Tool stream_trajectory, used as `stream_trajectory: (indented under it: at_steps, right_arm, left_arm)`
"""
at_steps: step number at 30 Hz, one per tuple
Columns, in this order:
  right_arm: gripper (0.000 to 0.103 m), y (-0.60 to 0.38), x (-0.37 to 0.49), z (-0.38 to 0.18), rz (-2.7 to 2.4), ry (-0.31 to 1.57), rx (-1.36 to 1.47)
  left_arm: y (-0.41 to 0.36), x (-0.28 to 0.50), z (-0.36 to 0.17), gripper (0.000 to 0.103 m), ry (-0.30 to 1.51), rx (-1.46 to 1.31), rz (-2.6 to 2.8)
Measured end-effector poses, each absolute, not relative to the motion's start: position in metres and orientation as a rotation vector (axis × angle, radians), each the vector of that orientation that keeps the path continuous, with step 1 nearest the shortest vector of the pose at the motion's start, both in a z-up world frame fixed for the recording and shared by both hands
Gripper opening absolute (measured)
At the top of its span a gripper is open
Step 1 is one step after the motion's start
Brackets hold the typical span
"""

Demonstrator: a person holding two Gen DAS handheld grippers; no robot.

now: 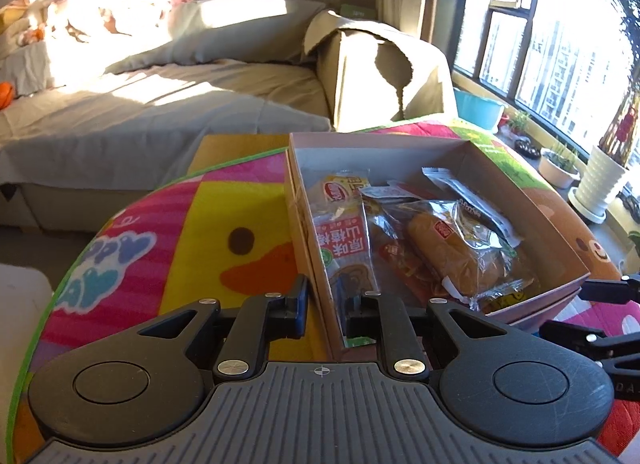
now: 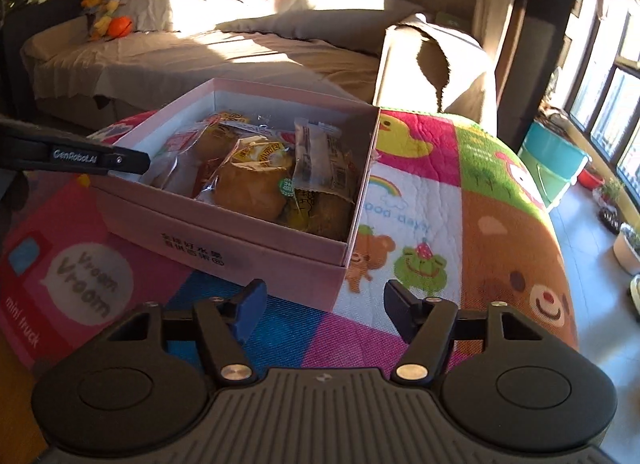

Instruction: Organize objects

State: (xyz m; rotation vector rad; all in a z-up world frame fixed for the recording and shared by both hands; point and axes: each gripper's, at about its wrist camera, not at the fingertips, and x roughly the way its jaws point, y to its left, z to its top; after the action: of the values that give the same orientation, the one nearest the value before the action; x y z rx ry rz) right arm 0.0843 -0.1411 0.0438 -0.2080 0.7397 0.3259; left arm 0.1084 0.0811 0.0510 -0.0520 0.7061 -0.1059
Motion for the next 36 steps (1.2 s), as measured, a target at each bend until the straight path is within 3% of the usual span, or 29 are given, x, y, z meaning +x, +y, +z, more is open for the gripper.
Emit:
stream_trajectory:
  at_steps: [4, 6, 8, 9, 11, 12, 19, 22, 27, 36]
  right_arm:
    - [0.059, -0.153, 0.124, 0.043, 0.275, 0.727, -0.126]
    - [0.059, -0.156, 0.142, 0.043, 0.255, 0.705, -0.098]
    - [0.059, -0.158, 0.155, 0.042, 0.238, 0.689, -0.077]
    - [0.059, -0.158, 0.160, 0.040, 0.228, 0.679, -0.073]
    - [0.060, -0.158, 0.163, 0.035, 0.201, 0.663, -0.084]
    - [0.060, -0.159, 0.161, 0.034, 0.189, 0.655, -0.084]
    - [0.103, -0.185, 0.109, 0.040, 0.180, 0.651, -0.004]
    - [0.103, -0.193, 0.076, 0.039, 0.212, 0.684, 0.034]
    - [0.103, -0.184, 0.039, 0.022, 0.232, 0.709, -0.013]
    - [0.103, -0.187, 0.020, -0.006, 0.247, 0.671, -0.035]
  left_arm:
    - [0.063, 0.170, 0.050, 0.017, 0.713, -0.003, -0.171]
    - [0.058, 0.191, 0.049, 0.031, 0.700, 0.061, -0.143]
    - [0.060, 0.200, 0.047, 0.065, 0.687, 0.109, -0.076]
    - [0.063, 0.202, 0.046, 0.072, 0.679, 0.109, -0.058]
    - [0.071, 0.204, 0.042, 0.097, 0.678, 0.093, -0.014]
    - [0.075, 0.205, 0.041, 0.100, 0.682, 0.087, 0.004]
    - [0.083, 0.142, 0.089, 0.097, 0.496, 0.008, 0.062]
    - [0.077, 0.080, 0.107, 0.097, 0.405, -0.033, 0.082]
    - [0.045, 0.008, 0.068, 0.097, 0.550, -0.062, -0.009]
    - [0.012, -0.009, 0.015, 0.097, 0.662, 0.016, 0.017]
